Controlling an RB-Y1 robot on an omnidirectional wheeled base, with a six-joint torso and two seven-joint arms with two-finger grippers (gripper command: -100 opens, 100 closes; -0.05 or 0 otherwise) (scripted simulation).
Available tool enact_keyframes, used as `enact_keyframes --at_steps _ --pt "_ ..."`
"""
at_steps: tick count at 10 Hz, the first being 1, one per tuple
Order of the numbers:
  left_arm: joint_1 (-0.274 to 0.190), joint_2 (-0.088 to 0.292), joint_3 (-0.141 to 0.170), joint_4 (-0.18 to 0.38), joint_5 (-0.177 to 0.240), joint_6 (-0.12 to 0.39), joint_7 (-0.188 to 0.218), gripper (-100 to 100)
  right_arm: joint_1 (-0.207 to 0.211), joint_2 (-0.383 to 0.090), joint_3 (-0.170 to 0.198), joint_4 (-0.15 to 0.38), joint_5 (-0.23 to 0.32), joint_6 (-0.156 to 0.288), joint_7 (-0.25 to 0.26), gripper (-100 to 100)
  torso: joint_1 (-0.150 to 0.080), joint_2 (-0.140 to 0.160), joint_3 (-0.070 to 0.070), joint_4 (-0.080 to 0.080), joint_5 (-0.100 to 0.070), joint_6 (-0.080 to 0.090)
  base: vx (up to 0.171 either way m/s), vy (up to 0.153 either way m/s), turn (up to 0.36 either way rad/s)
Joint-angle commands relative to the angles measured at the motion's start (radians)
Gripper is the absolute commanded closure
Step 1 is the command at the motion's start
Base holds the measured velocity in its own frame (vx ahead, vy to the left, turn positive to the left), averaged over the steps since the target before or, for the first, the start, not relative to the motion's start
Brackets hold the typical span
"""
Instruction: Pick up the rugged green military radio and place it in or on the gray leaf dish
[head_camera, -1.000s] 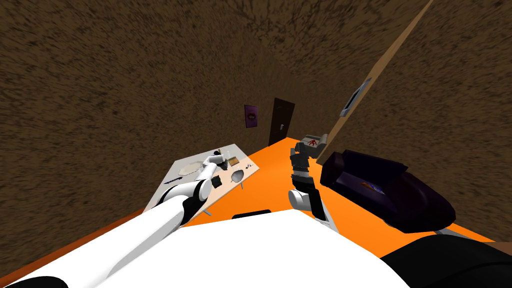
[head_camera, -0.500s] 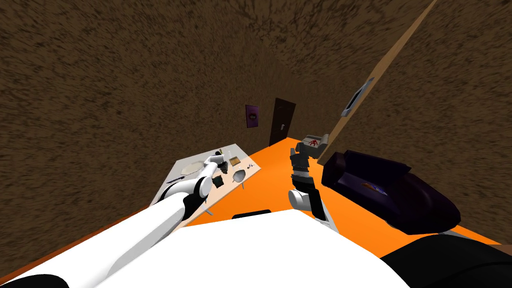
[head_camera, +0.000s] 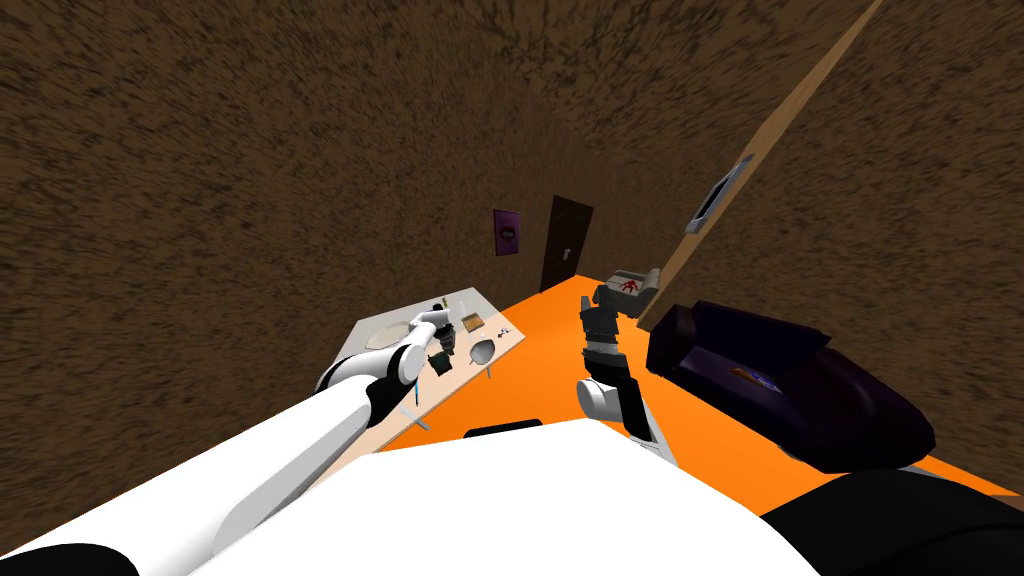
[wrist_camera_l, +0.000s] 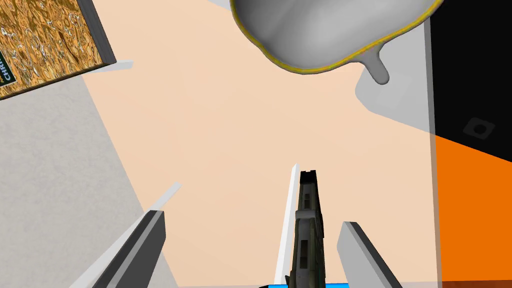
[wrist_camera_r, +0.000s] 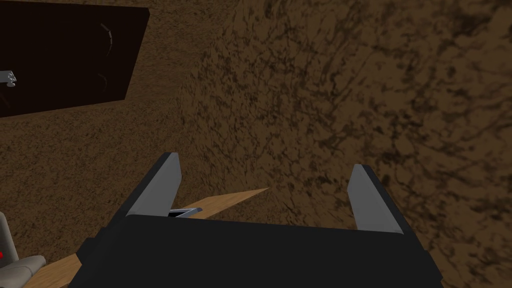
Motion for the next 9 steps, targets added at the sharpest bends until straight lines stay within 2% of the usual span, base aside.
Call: enact_keyframes --at_steps 1,2,3,4,7,9 --pt "0.016 -0.006 0.002 -0.035 -0.005 0.050 0.007 -100 0.000 0.000 0.000 0.000 0.000 0.000 0.000 0 0.000 0.000 0.000 0.000 0.000 0.000 0.008 0.043 0.003" --pt "0.016 -0.006 0.002 -0.027 -0.005 0.050 0.007 -100 0.000 0.000 0.000 0.000 0.000 0.000 0.000 0 0.000 0.000 0.000 0.000 0.000 0.000 0.004 0.015 -0.003" --pt "0.006 -0.002 0.008 -0.009 -0.013 0.082 0.020 -100 0.000 0.000 0.000 0.000 0.000 0.000 0.000 0 -0.002 0.000 0.000 0.000 0.000 0.000 0.003 0.030 0.018" --pt "0.006 -0.002 0.008 -0.009 -0.013 0.083 0.020 -100 0.000 0.000 0.000 0.000 0.000 0.000 0.000 0 -0.001 0.000 0.000 0.000 0.000 0.000 0.006 0.033 0.005" --pt "-0.015 0.011 0.018 0.043 -0.032 0.151 0.048 -100 0.000 0.000 0.000 0.000 0.000 0.000 0.000 0 0.000 -0.001 0.000 0.000 0.000 0.000 0.016 0.053 0.011" --pt "-0.018 0.013 0.020 0.051 -0.035 0.162 0.053 -100 0.000 0.000 0.000 0.000 0.000 0.000 0.000 0 0.000 0.000 0.000 0.000 0.000 0.000 0.007 0.039 0.003"
